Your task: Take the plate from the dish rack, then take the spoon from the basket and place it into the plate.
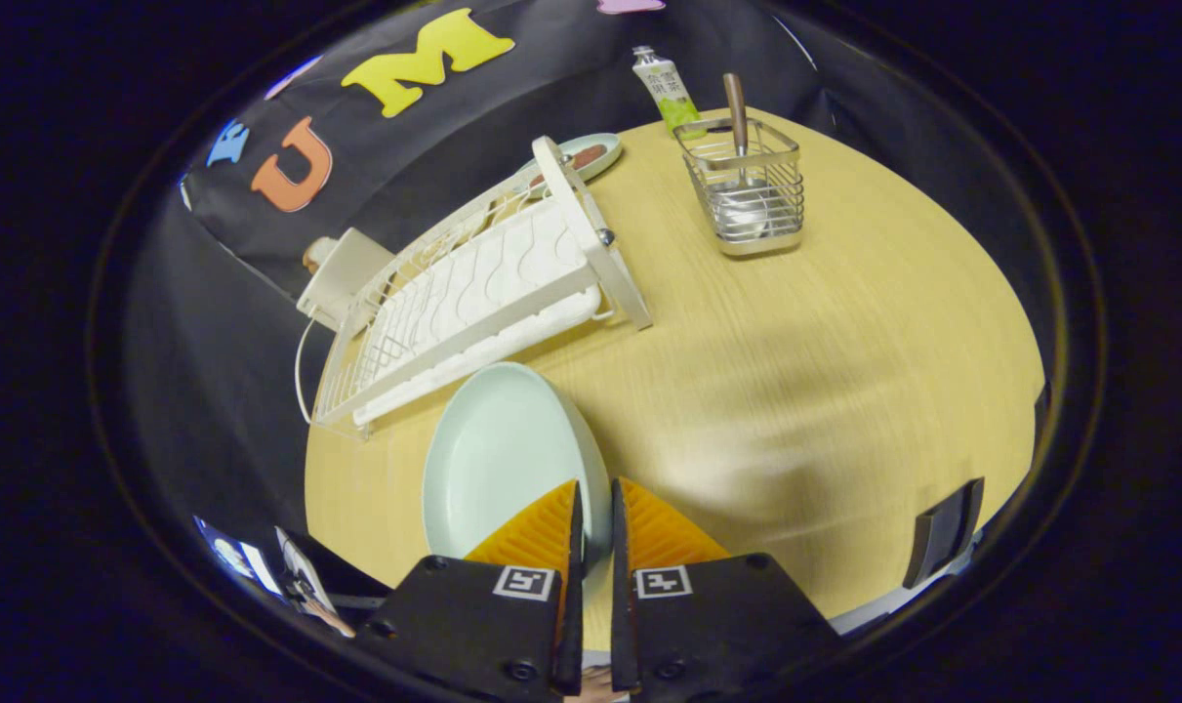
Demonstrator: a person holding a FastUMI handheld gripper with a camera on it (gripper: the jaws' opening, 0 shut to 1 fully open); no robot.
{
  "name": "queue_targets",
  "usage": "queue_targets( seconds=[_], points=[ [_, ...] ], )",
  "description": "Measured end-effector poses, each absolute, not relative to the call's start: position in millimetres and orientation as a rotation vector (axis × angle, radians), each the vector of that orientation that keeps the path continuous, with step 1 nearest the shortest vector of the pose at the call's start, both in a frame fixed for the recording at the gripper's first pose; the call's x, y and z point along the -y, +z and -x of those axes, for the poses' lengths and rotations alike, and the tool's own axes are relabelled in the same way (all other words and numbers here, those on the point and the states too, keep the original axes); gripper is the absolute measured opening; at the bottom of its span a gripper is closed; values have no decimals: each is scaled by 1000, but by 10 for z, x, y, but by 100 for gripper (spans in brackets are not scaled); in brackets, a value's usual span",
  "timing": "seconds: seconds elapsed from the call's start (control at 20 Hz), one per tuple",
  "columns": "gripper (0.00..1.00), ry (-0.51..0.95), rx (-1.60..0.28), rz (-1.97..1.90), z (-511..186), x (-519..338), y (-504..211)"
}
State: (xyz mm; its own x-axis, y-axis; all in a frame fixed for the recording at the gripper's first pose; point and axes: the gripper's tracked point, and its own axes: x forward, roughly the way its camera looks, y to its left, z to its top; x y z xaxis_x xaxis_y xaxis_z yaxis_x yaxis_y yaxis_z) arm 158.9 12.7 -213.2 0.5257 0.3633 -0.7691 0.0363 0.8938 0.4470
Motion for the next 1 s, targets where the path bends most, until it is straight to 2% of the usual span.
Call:
queue_targets(
  seconds=[0.25,0.4,0.5,0.55,0.6,0.65,0.7,0.8,0.85,1.0],
  points=[
    [20,216,-997,-447,-1580,-35,-2260],
    [22,199,-923,-390,-1635,65,-2229],
    [35,189,-856,-347,-1648,149,-2108],
    [54,170,-799,-302,-1694,225,-2045],
    [60,152,-739,-252,-1715,307,-1919],
    [76,147,-673,-216,-1743,372,-1791],
    [86,142,-611,-208,-1773,404,-1673],
    [97,136,-543,-184,-1803,518,-1524],
    [100,126,-512,-165,-1861,585,-1483],
    [100,66,-462,-117,-2017,859,-1365]
  ],
)
